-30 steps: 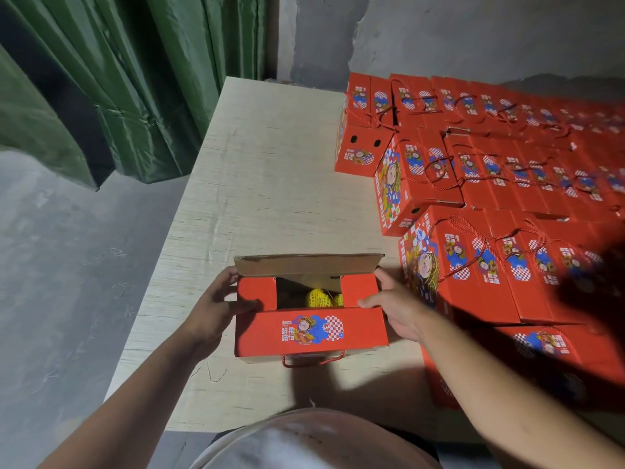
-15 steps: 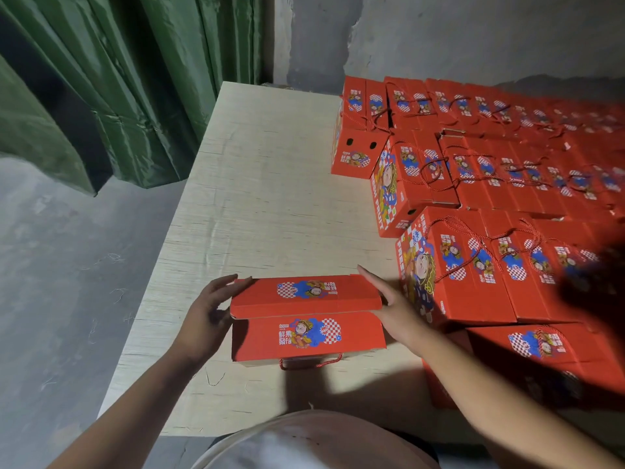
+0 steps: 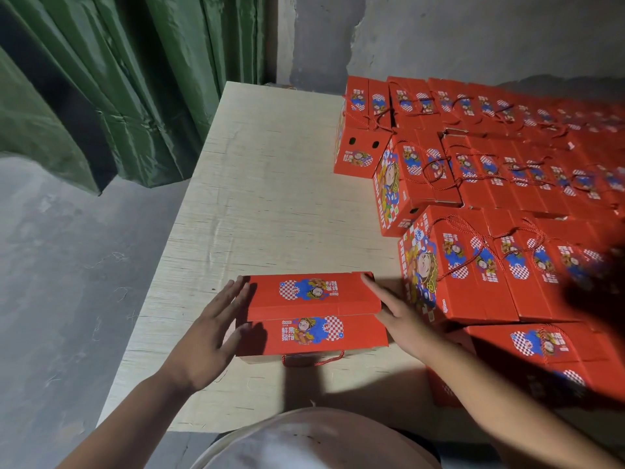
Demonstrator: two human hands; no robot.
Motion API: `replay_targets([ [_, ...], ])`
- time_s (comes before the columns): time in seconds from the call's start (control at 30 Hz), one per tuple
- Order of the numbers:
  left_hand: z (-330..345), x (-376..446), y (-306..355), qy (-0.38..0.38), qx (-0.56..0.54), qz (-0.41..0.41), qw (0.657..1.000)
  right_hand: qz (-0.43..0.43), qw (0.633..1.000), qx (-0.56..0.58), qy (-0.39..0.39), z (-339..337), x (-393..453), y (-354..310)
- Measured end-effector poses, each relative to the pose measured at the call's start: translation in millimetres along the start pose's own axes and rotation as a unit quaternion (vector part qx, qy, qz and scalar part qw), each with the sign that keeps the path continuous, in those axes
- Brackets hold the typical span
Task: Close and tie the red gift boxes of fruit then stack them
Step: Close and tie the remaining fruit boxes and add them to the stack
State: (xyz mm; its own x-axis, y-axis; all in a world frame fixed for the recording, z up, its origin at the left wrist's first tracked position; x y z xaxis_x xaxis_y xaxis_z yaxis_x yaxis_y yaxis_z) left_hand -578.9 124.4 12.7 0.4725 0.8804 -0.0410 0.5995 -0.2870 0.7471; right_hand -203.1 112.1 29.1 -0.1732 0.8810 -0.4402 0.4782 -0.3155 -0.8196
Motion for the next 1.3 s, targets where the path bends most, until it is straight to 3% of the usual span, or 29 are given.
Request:
replay_targets([
  [0.23, 12, 1, -2, 0.035, 0.008, -0.030, 0.999, 0.013, 1.000, -0.019, -0.009, 4, -13, 0],
  [0.37, 13, 3, 1, 0.040, 0.043, -0.036, 0.998, -0.019, 0.996, -0.091, 0.010, 6, -9, 3],
  [0.5, 5, 15, 4, 0.020, 0.131, -0.021, 0.991, -0.038, 0.982, -0.179, 0.056, 0, 2, 0],
  [0.7, -3, 36, 14, -0.002, 0.293, -0.041, 0.955, -0.037, 0.971, -0.235, 0.026, -5, 18, -13],
  [0.87, 12, 59, 21, -0.074, 0.267, -0.069, 0.958, -0.053, 0.954, -0.295, 0.026, -10, 24, -25],
  [1.3, 16, 70, 20, -0.052, 0.251, -0.045, 0.965, -0.063, 0.937, -0.344, 0.021, -8, 30, -19],
])
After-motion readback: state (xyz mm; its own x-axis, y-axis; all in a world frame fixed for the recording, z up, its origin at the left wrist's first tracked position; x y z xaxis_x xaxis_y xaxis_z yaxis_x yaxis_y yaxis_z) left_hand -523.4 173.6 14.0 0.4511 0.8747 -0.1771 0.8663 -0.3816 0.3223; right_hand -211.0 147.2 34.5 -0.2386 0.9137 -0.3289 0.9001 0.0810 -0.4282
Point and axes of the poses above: each hand's wrist, its own x-axis towards the middle knuckle, its own z-axis out of the palm, y = z × x, the point moved 2 cm from there along x, towards the middle knuckle, and after that the axes turned 4 degrees about -y, right-handed, at the moved point
